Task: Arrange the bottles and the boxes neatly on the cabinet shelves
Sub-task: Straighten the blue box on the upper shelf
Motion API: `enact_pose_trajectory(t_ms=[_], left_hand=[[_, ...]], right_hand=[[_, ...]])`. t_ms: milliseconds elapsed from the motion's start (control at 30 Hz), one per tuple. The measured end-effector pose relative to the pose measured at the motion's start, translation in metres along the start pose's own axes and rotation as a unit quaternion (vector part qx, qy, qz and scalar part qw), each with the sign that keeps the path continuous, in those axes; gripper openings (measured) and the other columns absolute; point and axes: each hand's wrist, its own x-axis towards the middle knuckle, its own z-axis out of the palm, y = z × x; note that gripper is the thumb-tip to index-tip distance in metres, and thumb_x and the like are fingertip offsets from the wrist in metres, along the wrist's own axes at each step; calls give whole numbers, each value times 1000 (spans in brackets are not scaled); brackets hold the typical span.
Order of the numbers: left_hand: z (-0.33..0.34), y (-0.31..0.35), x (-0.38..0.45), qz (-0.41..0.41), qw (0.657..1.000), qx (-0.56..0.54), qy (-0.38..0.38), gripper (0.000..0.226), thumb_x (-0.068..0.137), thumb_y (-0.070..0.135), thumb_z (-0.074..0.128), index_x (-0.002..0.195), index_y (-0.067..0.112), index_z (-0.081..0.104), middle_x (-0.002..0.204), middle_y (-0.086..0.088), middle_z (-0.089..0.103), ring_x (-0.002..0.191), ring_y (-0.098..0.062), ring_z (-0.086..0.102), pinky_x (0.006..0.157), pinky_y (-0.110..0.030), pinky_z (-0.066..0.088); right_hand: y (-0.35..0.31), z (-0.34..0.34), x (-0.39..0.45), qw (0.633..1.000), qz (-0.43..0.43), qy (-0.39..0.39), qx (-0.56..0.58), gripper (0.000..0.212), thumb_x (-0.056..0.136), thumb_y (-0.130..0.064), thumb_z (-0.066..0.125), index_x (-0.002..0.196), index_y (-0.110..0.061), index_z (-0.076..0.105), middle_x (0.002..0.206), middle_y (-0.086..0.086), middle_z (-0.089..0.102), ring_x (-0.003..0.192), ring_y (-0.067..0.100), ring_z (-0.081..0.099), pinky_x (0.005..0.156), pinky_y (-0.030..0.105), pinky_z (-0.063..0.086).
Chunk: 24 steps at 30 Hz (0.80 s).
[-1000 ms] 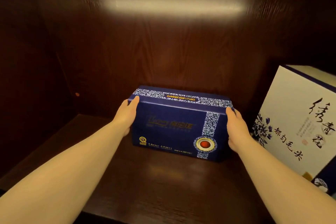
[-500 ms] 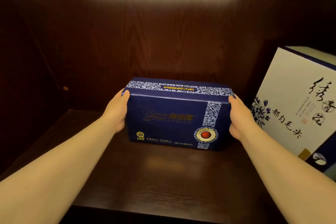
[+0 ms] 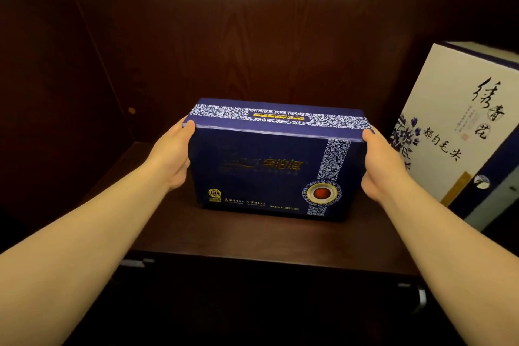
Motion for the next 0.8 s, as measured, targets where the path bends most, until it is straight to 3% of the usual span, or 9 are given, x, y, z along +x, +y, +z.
enact_pose_trajectory(t_ms=[100, 233, 367, 567, 667, 800], left_hand=[[-18, -1, -19, 0, 1000, 0, -5, 22, 104, 40, 43, 114, 45, 62, 102, 20, 75, 93, 2, 70, 88, -33, 48], [-38, -6, -46, 0, 1000, -8, -12, 21, 105, 40, 43, 109, 45, 63, 97, 20, 76, 88, 3, 70, 75, -27, 49], [-49, -9, -63, -8, 1000, -10, -23, 23, 105, 39, 42, 106, 46, 64, 94, 21, 76, 84, 4, 70, 75, -28, 47], [-60, -16, -72, -6, 999, 2, -40, 23, 104, 43, 42, 103, 52, 63, 86, 30, 73, 78, 10, 65, 73, -25, 38], [-62, -16, -76, 0, 999, 9, -39, 21, 103, 44, 42, 104, 53, 61, 85, 31, 72, 70, 16, 64, 72, -25, 38], [-65, -15, -78, 12, 998, 30, -50, 23, 99, 49, 44, 99, 61, 64, 93, 30, 72, 76, 16, 64, 74, -27, 38]], right_hand=[[3, 6, -25, 1000, -2, -9, -2, 33, 101, -33, 40, 117, -34, 69, 113, -1, 76, 104, 20, 72, 95, 47, 53], [8, 13, -56, 1000, 1, -16, -4, 32, 103, -33, 39, 120, -32, 67, 112, 0, 76, 103, 20, 73, 96, 49, 53], [10, 17, -75, 1000, 0, -17, -9, 33, 104, -32, 39, 122, -30, 67, 115, 2, 75, 107, 22, 71, 97, 49, 52], [18, 20, -87, 1000, 4, -1, -14, 34, 106, -32, 36, 123, -30, 65, 109, 0, 77, 99, 16, 73, 82, 38, 55], [20, 20, -87, 1000, 2, -4, -12, 34, 105, -33, 37, 123, -31, 65, 112, 0, 76, 101, 15, 72, 84, 39, 56], [22, 21, -86, 1000, -11, -8, -26, 34, 102, -35, 38, 122, -32, 66, 114, -1, 75, 104, 16, 71, 85, 39, 56]])
